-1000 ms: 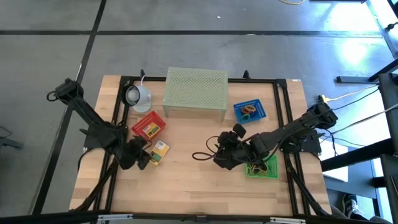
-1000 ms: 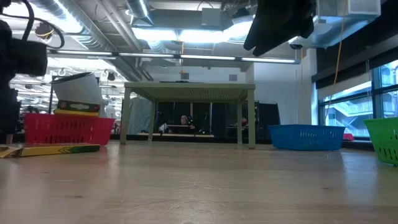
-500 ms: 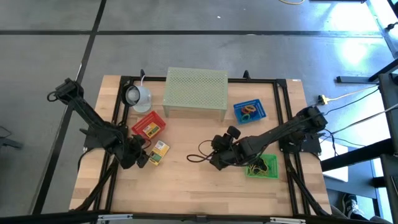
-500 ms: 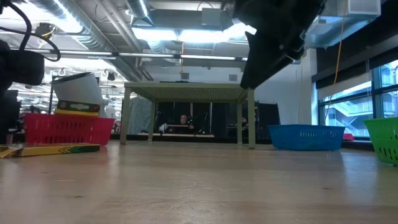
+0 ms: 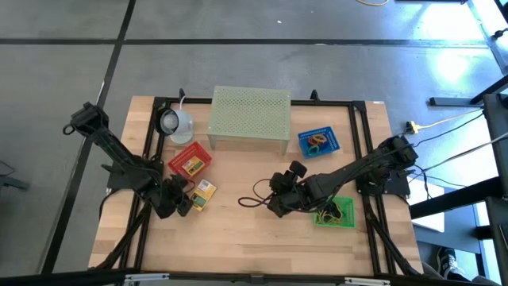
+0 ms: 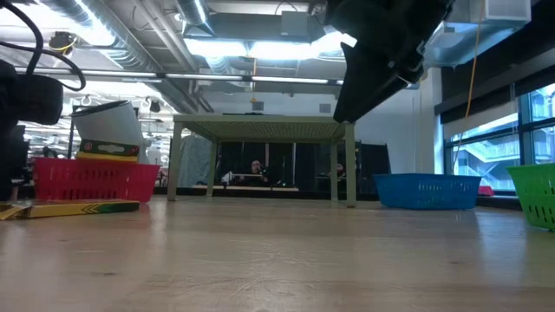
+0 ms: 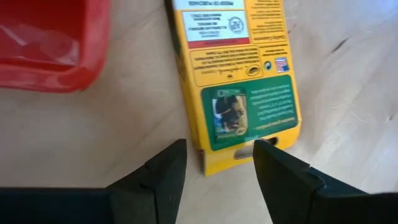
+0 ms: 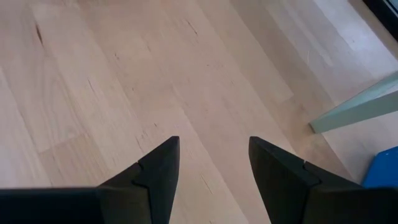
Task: Pick & Place Office Desk Supplies
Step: Put the yellow crayon box into the red bin
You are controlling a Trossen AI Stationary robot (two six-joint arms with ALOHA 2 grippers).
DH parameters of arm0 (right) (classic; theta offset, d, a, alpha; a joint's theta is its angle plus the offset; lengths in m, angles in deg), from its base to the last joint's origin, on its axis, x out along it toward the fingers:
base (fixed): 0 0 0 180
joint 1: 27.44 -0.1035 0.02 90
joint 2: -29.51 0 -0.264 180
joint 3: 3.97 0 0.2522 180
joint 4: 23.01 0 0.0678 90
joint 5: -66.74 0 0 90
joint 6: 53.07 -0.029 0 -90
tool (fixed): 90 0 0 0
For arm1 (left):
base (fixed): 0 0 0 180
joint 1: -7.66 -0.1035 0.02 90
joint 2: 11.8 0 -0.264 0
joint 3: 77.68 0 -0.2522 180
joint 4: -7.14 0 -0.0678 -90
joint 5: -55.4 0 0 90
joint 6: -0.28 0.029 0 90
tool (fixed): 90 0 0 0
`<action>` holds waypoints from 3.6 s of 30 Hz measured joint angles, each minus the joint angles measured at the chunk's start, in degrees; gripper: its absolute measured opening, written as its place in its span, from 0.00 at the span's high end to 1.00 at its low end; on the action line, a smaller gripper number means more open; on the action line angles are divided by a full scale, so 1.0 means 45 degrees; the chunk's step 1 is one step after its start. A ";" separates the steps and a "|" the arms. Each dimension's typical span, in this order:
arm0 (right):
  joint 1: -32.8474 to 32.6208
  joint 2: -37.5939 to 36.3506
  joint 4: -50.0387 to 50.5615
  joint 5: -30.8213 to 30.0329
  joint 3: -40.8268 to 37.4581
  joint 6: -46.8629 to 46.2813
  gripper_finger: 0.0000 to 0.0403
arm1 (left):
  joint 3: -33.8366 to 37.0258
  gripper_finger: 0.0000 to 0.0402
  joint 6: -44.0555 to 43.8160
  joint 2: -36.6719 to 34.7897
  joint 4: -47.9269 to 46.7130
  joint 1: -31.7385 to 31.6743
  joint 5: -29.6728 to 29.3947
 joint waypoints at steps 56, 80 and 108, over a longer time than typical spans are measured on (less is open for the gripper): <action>0.0000 -0.0005 -0.0005 0.0053 0.0000 0.0287 0.52 | 0.0037 0.99 -0.1120 0.1700 0.1701 0.0063 -0.0953; -0.0238 0.1185 -0.4872 -0.0796 0.0024 0.5635 0.52 | 0.0042 1.00 0.1452 0.1691 0.5393 0.0559 -0.3121; -0.0118 0.5079 -1.4373 0.0184 0.0000 1.2088 0.28 | 0.0013 1.00 0.2692 0.1681 0.7726 -0.1978 -0.3359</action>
